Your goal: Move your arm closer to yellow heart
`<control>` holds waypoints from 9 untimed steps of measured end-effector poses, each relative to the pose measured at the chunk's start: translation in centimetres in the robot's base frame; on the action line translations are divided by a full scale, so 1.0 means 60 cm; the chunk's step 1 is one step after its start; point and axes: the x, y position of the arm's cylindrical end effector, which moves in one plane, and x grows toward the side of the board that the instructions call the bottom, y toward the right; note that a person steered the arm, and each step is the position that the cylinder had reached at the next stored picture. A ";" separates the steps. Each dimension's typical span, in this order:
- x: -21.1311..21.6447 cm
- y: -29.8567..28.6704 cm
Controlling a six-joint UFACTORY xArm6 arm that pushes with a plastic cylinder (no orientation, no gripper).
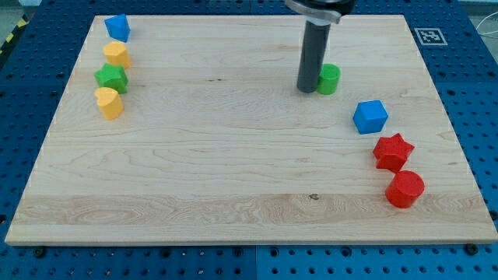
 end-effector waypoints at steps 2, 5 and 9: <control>0.004 0.029; 0.084 -0.145; 0.202 -0.340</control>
